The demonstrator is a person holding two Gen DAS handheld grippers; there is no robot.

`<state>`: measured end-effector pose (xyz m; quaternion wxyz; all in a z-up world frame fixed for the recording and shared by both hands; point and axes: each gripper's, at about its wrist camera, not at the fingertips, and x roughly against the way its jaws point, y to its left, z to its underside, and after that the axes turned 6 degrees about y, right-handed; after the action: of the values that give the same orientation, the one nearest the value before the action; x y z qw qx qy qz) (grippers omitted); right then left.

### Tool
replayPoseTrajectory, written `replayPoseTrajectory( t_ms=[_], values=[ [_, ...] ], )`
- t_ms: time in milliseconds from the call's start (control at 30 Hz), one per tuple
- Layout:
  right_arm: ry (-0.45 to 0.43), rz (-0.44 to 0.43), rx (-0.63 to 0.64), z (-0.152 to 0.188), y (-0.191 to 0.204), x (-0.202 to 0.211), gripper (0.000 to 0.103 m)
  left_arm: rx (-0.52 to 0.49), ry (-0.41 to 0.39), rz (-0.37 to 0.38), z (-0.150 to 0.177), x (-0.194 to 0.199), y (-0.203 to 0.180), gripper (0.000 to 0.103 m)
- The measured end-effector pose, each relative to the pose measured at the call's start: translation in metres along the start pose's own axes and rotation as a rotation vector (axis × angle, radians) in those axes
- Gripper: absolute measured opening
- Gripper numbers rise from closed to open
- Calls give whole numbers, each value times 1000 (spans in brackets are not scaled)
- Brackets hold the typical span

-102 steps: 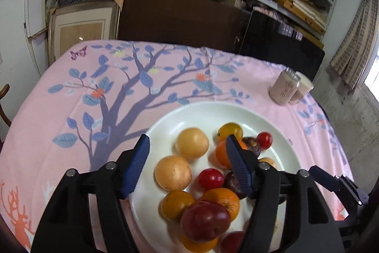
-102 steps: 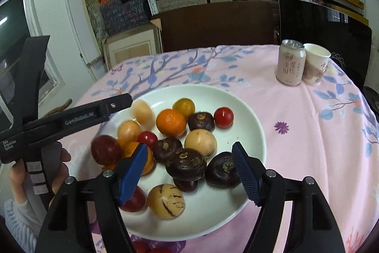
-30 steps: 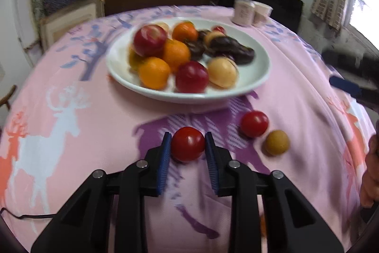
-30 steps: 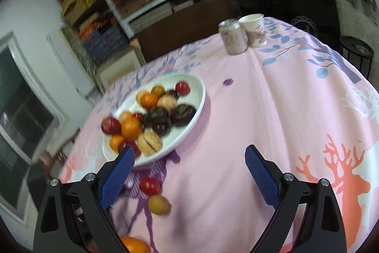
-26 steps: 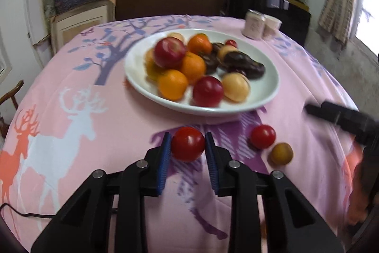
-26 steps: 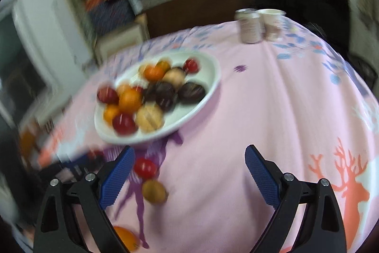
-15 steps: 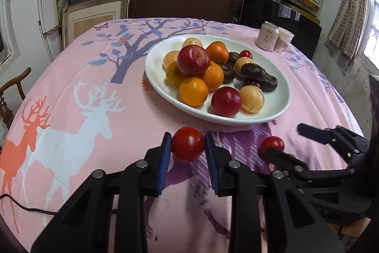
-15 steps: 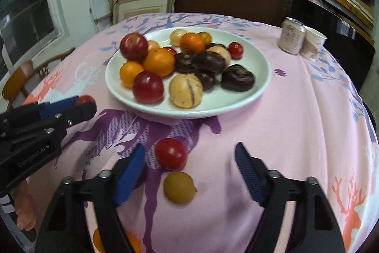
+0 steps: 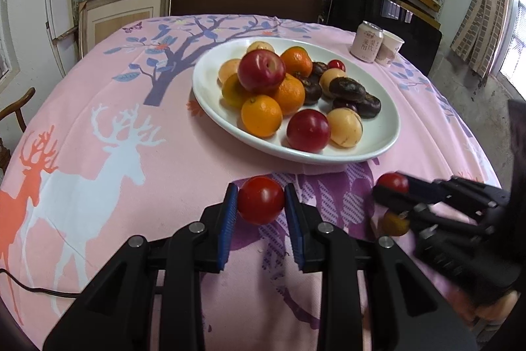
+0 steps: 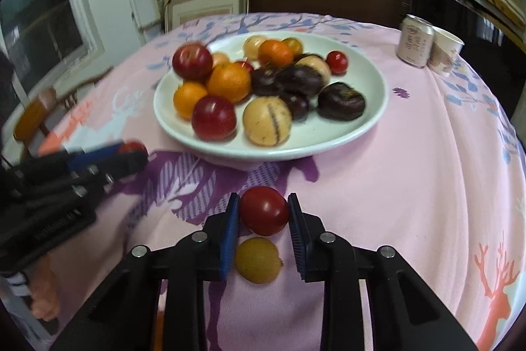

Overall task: Organize fruits
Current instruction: 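Carry both tomatoes over the white plate and open both tools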

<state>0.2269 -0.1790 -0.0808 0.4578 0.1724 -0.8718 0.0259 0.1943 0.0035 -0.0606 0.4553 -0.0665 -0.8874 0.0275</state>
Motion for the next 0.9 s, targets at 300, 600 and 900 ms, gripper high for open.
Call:
replayPoseTrajectory(
  t_ms=[300,600,900],
  values=[
    [-90,-38,-101,2,-23,29,30,-21,-17,-32,2,-1,-7,28],
    [-133,-52,-110,0,-25,39,30,-53,-60,-93,1,6,-13,28],
    [-213,-24,-105,-59,-27,55,30,-74,-180,-121,-64,17,-27,28]
  ],
)
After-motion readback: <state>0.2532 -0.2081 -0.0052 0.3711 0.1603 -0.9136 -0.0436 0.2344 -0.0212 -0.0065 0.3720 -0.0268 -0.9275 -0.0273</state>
